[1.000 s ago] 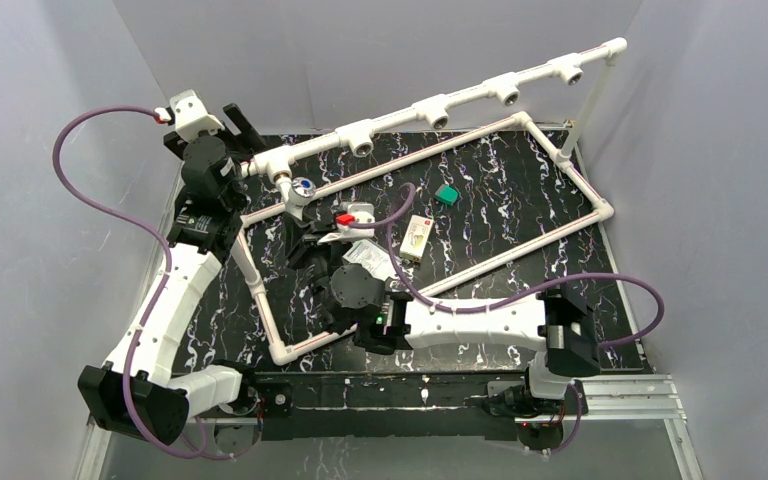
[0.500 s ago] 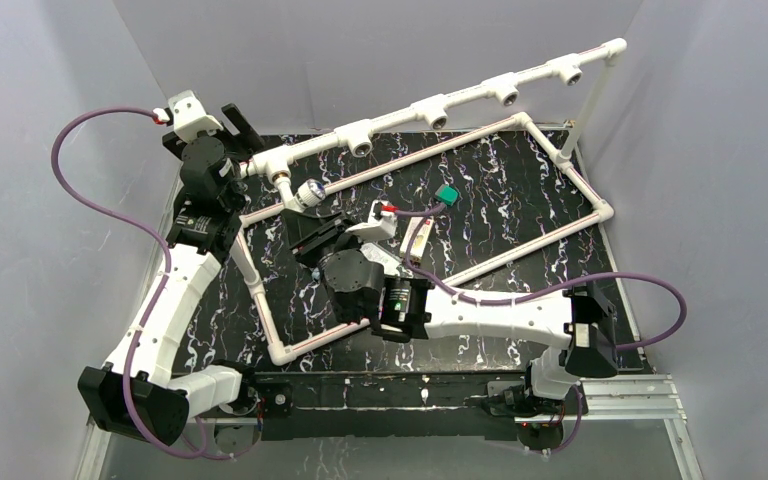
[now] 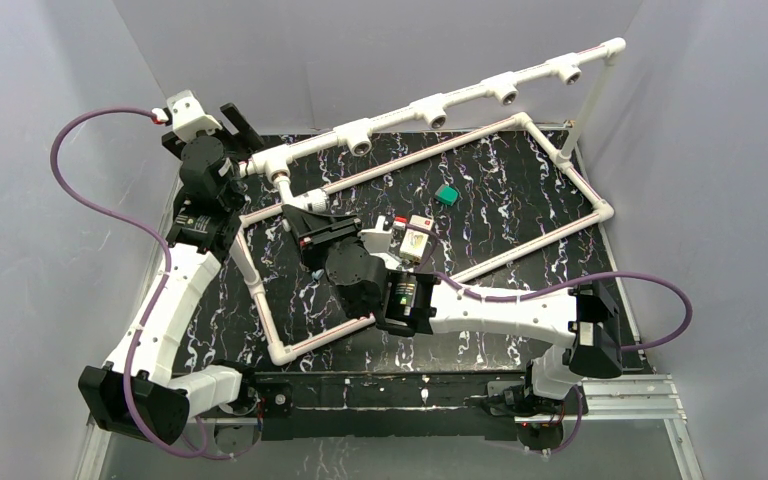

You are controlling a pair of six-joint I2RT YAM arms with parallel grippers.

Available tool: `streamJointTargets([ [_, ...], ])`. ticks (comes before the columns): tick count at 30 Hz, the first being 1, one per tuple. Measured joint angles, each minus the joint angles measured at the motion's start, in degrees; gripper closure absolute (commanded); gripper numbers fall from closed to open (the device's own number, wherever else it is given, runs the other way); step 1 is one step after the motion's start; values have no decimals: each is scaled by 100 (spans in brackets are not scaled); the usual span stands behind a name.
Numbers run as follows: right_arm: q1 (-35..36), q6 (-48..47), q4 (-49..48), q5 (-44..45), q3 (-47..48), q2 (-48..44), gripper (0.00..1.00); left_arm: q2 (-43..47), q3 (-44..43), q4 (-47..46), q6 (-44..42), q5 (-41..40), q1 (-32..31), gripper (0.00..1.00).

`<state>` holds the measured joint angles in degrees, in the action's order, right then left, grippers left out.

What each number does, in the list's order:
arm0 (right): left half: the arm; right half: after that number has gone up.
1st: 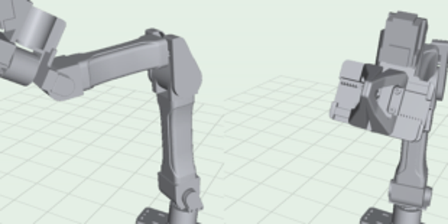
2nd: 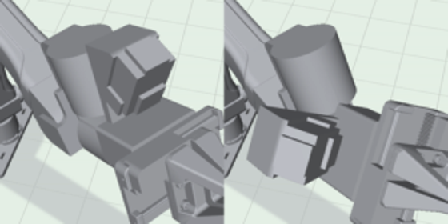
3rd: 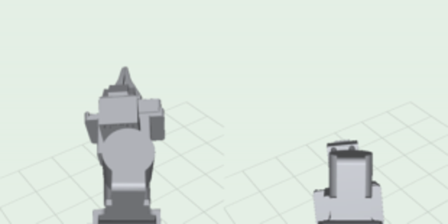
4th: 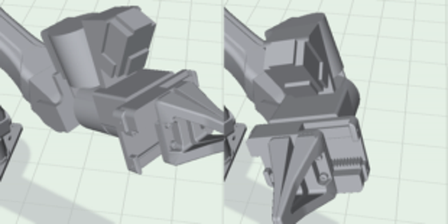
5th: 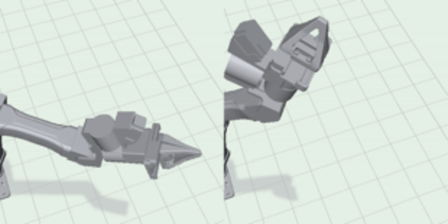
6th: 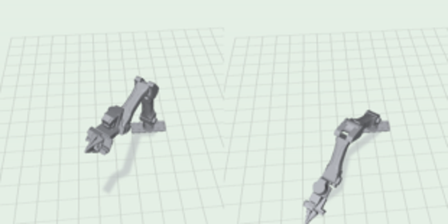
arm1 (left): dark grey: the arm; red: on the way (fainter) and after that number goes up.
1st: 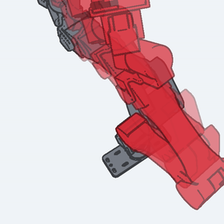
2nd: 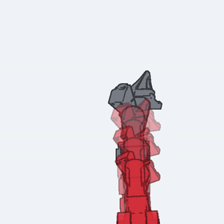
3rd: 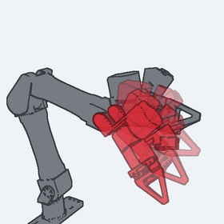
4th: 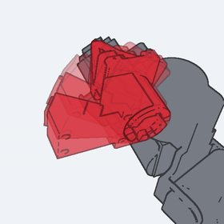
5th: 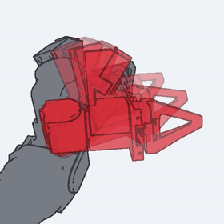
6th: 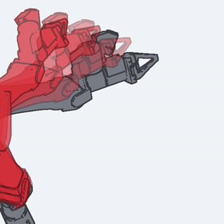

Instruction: Install the water faucets

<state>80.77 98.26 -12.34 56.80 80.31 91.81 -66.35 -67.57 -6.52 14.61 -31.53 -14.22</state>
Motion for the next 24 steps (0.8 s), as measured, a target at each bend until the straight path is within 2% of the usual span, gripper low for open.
streamJointTargets([
  [7,-74,717,-142,-330,-170,-26,99,-2,4,-7,35,48,24,23],
  [11,-98,822,-256,-444,-269,-72,94,4,7,-4,50,50,24,23],
  [20,-151,826,-529,-625,-494,-168,65,9,7,31,103,52,13,23],
  [24,-181,822,-605,-750,-560,-170,57,33,7,79,131,59,-4,23],
])
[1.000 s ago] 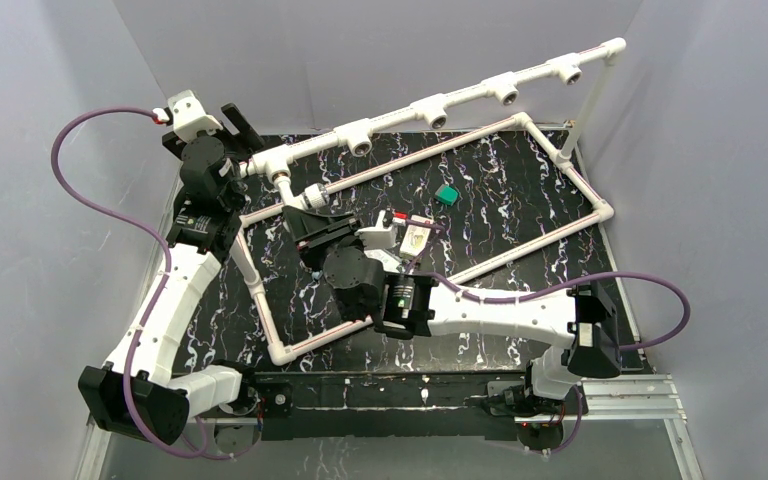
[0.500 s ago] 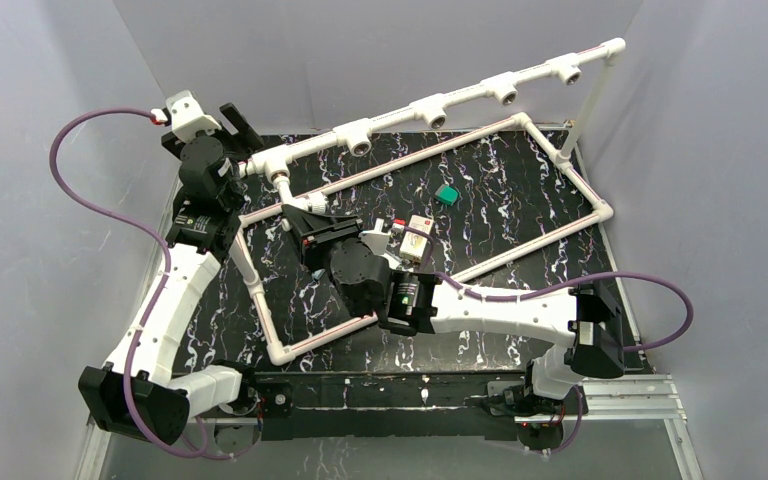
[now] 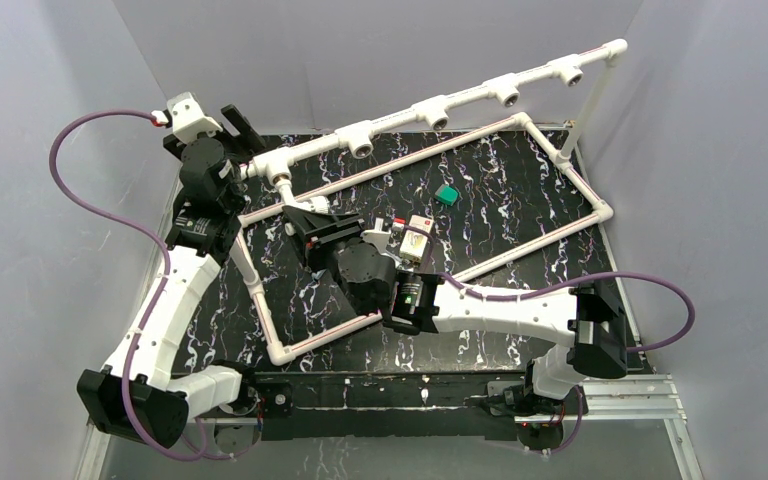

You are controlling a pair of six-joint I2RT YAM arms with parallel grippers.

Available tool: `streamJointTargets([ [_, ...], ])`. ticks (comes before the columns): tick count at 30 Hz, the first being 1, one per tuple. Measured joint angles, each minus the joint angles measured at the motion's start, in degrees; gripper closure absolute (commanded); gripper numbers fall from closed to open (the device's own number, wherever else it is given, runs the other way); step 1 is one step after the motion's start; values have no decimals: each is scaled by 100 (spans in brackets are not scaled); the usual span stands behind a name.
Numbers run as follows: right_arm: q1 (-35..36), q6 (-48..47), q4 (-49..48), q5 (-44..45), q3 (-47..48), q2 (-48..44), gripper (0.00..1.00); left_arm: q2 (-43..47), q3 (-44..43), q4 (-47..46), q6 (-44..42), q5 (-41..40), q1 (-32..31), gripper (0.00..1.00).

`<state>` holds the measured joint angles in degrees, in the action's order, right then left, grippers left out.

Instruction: Install the water faucets

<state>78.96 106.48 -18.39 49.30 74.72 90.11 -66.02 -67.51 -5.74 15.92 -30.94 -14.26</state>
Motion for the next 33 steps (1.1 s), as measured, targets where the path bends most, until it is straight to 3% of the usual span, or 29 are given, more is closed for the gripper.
streamJointTargets([
  [7,-85,-68,-295,-192,-157,4,51,22,4,52,33,11,-37,23],
  [14,-111,-387,-669,-297,-411,4,31,26,4,74,44,11,-48,23],
  [24,-275,-2251,-2162,-879,-1300,-151,13,50,4,133,61,33,-55,23],
  [33,-321,-3626,-2483,-1412,-2103,-881,11,28,-2,111,57,39,-52,23],
])
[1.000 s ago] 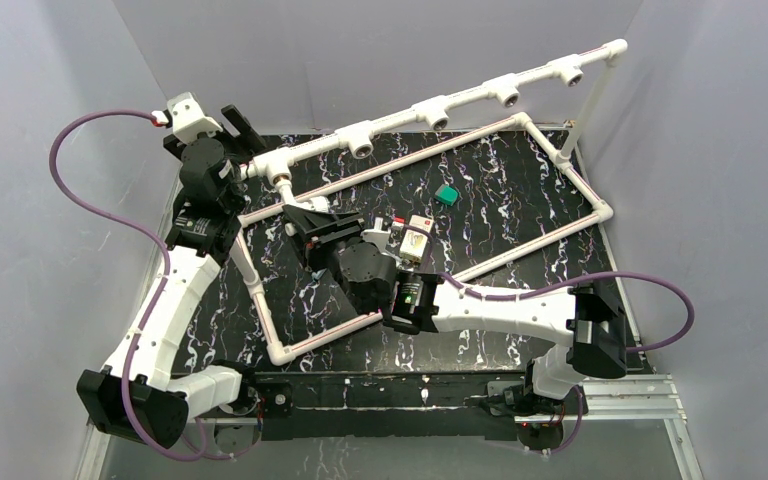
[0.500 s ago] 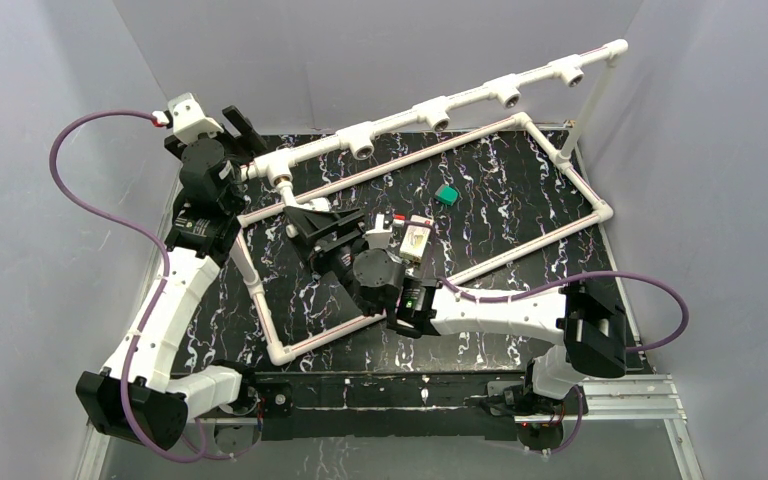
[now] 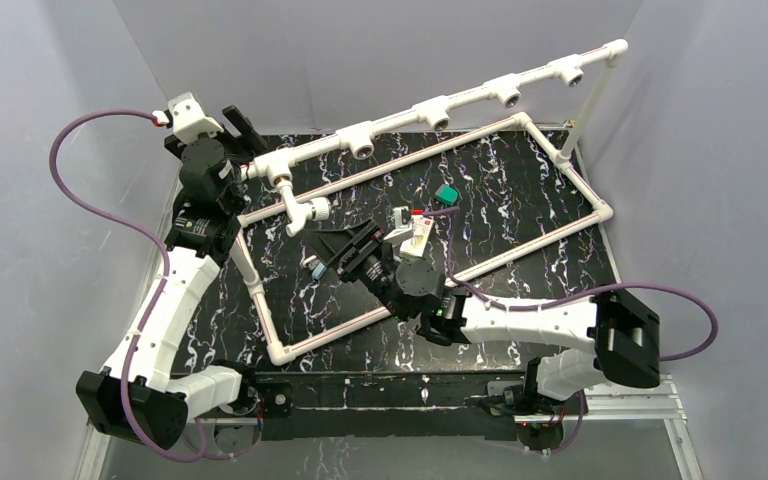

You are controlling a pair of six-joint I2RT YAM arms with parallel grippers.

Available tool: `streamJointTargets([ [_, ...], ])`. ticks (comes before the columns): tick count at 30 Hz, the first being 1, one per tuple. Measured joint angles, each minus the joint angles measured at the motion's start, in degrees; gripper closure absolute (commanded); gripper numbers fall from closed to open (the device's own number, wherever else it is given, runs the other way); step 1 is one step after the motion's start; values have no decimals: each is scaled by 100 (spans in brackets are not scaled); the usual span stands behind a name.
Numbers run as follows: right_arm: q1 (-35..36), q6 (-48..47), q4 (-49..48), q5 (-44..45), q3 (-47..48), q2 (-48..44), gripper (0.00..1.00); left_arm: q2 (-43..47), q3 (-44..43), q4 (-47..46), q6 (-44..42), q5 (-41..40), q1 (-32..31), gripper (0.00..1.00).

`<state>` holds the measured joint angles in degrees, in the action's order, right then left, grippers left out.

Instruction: Install the water faucets

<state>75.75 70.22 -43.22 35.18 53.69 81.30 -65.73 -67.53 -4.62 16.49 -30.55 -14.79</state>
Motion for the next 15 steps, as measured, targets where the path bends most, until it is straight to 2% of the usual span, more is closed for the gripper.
streamJointTargets([
  [7,-4,-1440,496,-769,-229,-588,14,-17,-26,33,0,-4,0,23],
  [11,-42,-2885,898,-1331,-313,-1167,12,-42,-48,59,0,-7,2,23],
  [15,-66,-4894,1779,-1963,31,-1482,11,-48,-59,72,0,-7,4,23],
])
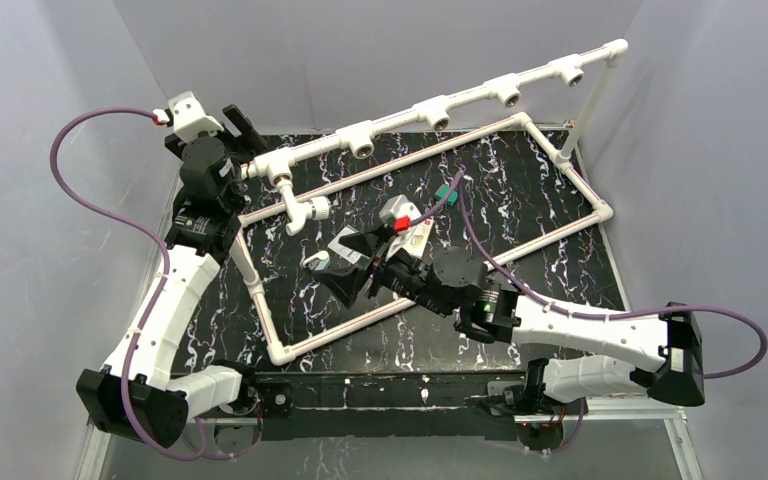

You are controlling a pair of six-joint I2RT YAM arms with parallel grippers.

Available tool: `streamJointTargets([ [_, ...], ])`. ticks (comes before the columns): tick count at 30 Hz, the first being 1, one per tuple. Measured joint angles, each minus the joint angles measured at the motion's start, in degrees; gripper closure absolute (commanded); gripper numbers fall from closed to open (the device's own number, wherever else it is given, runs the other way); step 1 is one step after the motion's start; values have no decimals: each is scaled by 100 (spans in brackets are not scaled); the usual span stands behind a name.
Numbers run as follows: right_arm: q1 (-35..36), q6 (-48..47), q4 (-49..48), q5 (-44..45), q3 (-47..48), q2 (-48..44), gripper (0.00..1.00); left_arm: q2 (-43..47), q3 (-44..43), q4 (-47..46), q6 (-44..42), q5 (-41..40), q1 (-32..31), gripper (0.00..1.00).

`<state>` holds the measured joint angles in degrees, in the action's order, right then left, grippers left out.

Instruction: Install the water faucets

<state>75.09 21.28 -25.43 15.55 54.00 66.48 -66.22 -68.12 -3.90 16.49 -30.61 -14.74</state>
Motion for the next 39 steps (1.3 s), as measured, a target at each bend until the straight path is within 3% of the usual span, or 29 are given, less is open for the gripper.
streamJointTargets([
  [3,-2,-1480,568,-260,323,2,9,-13,-22,33,2,0,0,23],
  [11,116,-5523,850,-299,339,254,8,-17,-26,50,0,4,0,23],
  [18,424,-8668,-146,-22,339,905,5,-26,-26,46,-2,4,0,23],
  [21,496,-9573,-710,96,339,1224,6,-28,-26,42,-13,4,0,23],
  [28,531,-10710,-1545,232,514,1838,7,-37,-26,28,-37,2,0,23],
  [39,251,-10876,-1969,295,1045,2201,18,-39,-26,24,-44,2,0,23],
])
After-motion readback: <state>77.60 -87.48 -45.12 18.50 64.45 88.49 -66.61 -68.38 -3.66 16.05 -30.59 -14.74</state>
